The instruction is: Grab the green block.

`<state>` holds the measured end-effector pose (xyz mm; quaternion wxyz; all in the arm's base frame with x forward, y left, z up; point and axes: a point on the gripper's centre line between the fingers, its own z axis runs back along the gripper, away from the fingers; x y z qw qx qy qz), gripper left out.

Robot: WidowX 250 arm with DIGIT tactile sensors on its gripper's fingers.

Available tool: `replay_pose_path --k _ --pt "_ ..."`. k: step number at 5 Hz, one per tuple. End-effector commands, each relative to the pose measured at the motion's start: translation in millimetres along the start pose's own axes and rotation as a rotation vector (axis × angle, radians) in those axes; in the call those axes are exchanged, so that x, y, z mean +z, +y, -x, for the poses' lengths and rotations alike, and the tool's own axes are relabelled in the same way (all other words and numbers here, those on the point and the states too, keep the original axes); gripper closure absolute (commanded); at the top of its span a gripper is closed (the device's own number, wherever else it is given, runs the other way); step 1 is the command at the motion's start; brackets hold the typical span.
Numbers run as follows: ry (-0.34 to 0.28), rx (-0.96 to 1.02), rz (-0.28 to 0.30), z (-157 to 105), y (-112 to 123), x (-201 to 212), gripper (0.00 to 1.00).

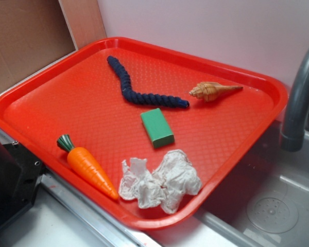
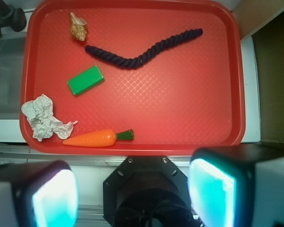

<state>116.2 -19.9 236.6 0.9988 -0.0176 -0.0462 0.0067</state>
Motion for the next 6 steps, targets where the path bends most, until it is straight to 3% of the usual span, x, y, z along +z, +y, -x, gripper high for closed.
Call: replay_pose_path --k 1,3,5,6 --pt "0.000 0.000 0.000 0.0 0.0 0.0 0.00" --pt "-0.034 0.444 0.038 -13.9 -23.5 -19.1 0.00" --pt "-0.103 0.941 0.031 -42.7 -43.1 -55.2 0.00" --pt "-0.140 1.099 0.014 -62.3 -52.0 -84.6 0.00"
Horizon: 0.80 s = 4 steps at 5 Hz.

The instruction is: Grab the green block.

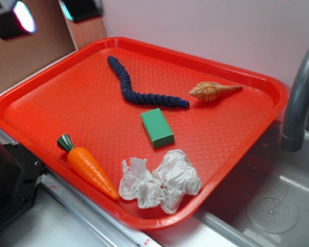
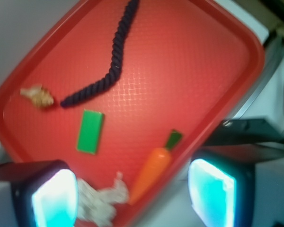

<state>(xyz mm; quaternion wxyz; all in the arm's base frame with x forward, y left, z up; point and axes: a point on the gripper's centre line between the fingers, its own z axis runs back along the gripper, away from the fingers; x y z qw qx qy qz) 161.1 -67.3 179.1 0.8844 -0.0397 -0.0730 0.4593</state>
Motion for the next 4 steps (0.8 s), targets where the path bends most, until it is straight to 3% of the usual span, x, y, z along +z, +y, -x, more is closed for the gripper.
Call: replay_pose_path --k 1,4 --pt "-0.082 0.258 0.031 -10.5 -36.0 -49.3 0.00" --pt "-0.109 0.263 -0.070 -24.0 -55.5 -129.7 0.00"
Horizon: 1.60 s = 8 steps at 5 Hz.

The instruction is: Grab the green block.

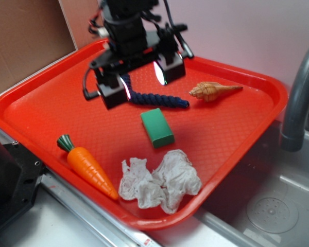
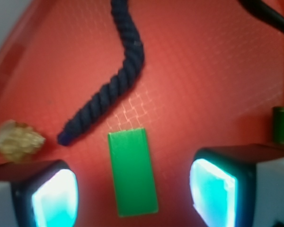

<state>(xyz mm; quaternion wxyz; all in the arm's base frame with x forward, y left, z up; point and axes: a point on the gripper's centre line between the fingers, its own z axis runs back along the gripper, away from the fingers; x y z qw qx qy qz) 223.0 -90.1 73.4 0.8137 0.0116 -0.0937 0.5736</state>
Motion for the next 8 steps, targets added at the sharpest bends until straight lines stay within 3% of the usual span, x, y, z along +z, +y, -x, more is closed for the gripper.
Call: replay_pose_path --k 1,3,4,6,8 --pt "-0.015 -0.010 -0.021 -12.6 -14.6 -36.1 0.00" --pt "-0.027 -0.075 -0.072 -1.7 -8.5 -59.2 0.00" --pt "-0.027 -0.086 -0.057 1.2 -7.8 -59.1 1.00" --pt "0.017 -0.092 -0.023 -7.4 -8.1 -41.7 1.00" --pt "0.147 -0.551 0.121 -39.4 -22.1 42.9 1.00"
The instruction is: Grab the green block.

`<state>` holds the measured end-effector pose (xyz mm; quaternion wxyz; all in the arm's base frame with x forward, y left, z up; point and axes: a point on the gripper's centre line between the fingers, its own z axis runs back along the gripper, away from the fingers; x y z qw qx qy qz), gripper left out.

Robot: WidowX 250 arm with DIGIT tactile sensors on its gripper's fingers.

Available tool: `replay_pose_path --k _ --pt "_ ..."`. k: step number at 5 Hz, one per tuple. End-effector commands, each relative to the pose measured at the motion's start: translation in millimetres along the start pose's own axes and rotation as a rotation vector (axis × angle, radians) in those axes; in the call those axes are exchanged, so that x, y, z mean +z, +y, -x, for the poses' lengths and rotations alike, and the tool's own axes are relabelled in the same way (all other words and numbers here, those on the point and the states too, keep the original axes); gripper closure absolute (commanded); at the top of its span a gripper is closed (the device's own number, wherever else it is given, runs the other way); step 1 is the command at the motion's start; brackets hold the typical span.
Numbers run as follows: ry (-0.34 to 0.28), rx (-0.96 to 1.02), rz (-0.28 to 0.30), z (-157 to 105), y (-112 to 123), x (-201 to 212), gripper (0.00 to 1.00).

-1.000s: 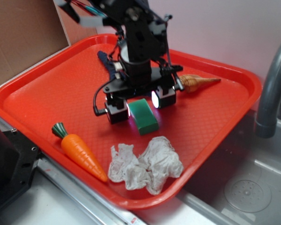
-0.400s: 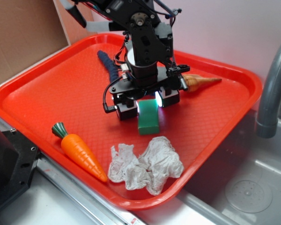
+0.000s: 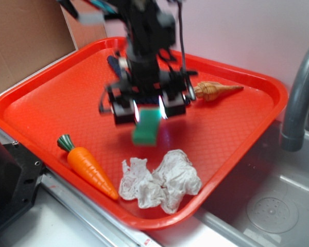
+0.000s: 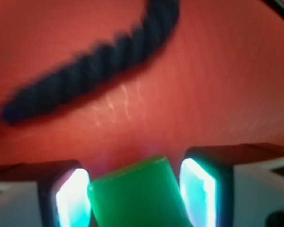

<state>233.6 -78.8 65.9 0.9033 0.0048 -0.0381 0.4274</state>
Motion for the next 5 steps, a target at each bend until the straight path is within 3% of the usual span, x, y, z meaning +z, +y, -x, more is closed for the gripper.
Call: replay_pose_path --k 1,2,3,4,5 --pt "0.089 -0.459 0.163 -28.6 -3.7 87.6 1.00" --pt "0.023 -0.645 0.178 -27.0 6.9 120.4 1.00" --pt "0.013 -0.778 0.158 -30.2 15.9 134.8 1.00" --pt "0.007 -0.809 0.213 -29.4 26.9 140.6 1.00" --pt "0.009 -0.789 0.157 -35.0 24.7 136.4 1.00"
